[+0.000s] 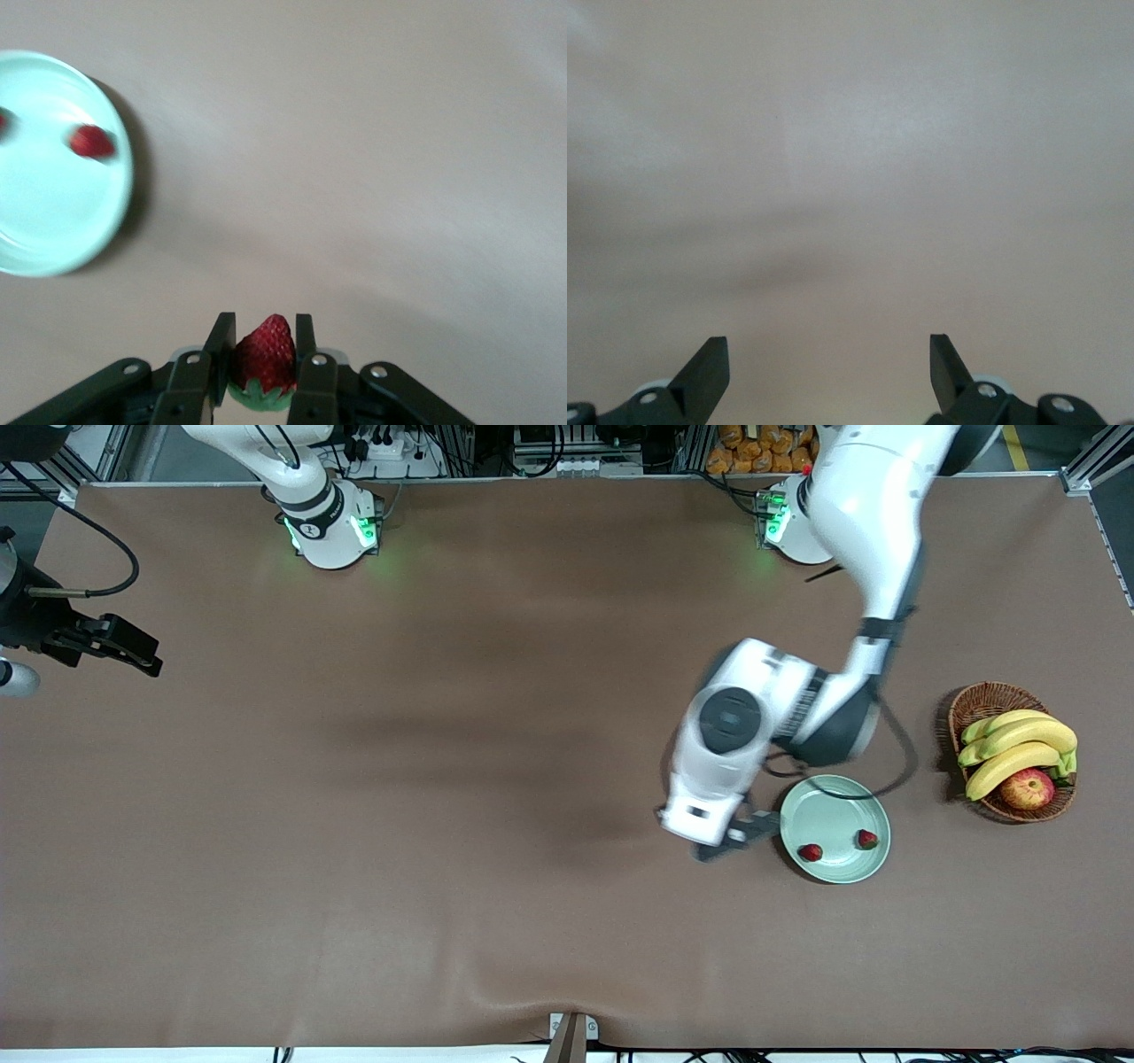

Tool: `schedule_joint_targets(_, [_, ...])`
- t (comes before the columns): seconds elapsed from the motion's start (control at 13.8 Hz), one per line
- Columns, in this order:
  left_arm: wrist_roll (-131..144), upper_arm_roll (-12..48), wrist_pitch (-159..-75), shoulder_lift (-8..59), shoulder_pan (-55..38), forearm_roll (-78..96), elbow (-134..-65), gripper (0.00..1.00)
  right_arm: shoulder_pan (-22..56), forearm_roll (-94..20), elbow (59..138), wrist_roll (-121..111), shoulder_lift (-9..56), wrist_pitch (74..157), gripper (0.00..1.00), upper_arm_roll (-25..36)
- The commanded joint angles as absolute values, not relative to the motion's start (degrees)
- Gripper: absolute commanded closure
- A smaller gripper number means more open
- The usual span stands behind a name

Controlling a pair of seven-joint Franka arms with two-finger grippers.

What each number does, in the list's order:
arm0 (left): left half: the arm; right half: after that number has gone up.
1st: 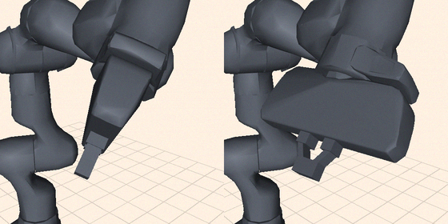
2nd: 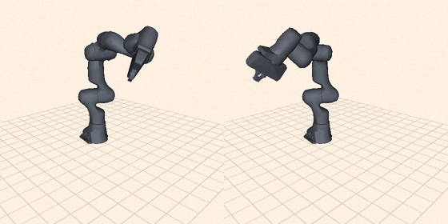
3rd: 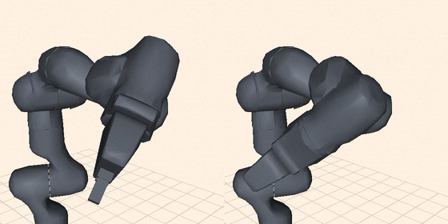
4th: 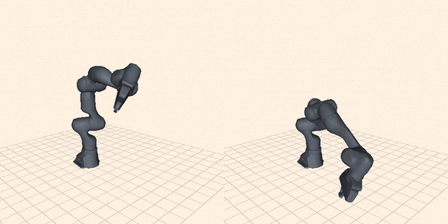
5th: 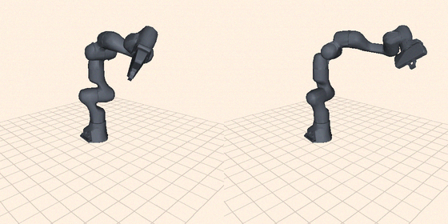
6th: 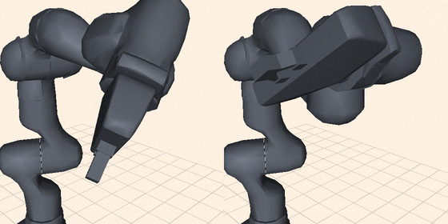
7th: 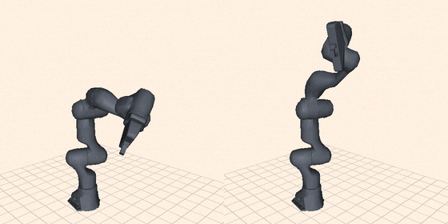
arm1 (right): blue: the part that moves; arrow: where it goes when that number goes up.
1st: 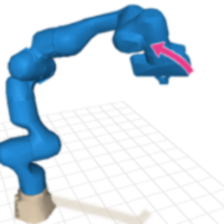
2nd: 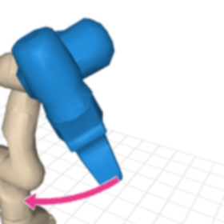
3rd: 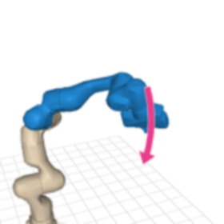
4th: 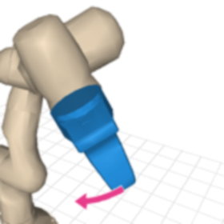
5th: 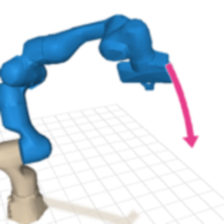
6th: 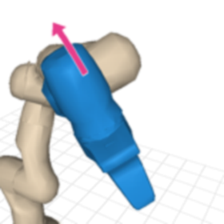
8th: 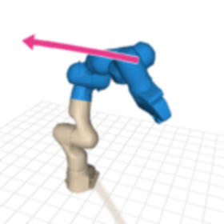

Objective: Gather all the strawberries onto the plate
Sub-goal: 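Carry the strawberry to the plate and open the left gripper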

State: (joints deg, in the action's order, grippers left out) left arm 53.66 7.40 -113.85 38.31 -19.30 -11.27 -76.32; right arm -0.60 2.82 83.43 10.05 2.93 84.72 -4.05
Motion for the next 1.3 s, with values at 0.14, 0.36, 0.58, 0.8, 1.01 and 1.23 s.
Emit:
schedule_joint_targets(0.14, [49.3,8.2,-113.7,34.5,-13.2,-12.3,-83.4,0.83,-0.2,1.9,84.9,9.3,1.2,85.5,0.0,-3.6])
schedule_joint_targets(0.36, [42.2,7.1,-115.4,34.2,-10.7,-12.3,-87.3,0.83,-0.3,1.9,84.9,9.2,1.2,85.5,0.0,-3.6])
schedule_joint_targets(0.58, [33.7,3.4,-121.4,34.7,-9.8,-12.4,-92.8,0.83,-0.4,1.9,85.0,9.2,1.1,85.5,0.0,-3.6])
schedule_joint_targets(0.8, [28.4,2.9,-126.1,37.9,-7.0,-12.3,-94.0,0.83,-0.4,1.8,85.0,9.3,1.2,85.8,0.0,-3.6])
schedule_joint_targets(1.01, [25.0,3.0,-127.1,39.8,-6.0,-12.5,-93.8,0.03,-0.4,1.8,85.0,9.3,1.2,85.8,0.0,-3.7])
schedule_joint_targets(1.23, [25.8,3.4,-125.4,36.2,-6.4,-12.1,-94.0,0.0,-0.4,1.8,85.0,9.3,1.3,85.7,0.0,-3.6])
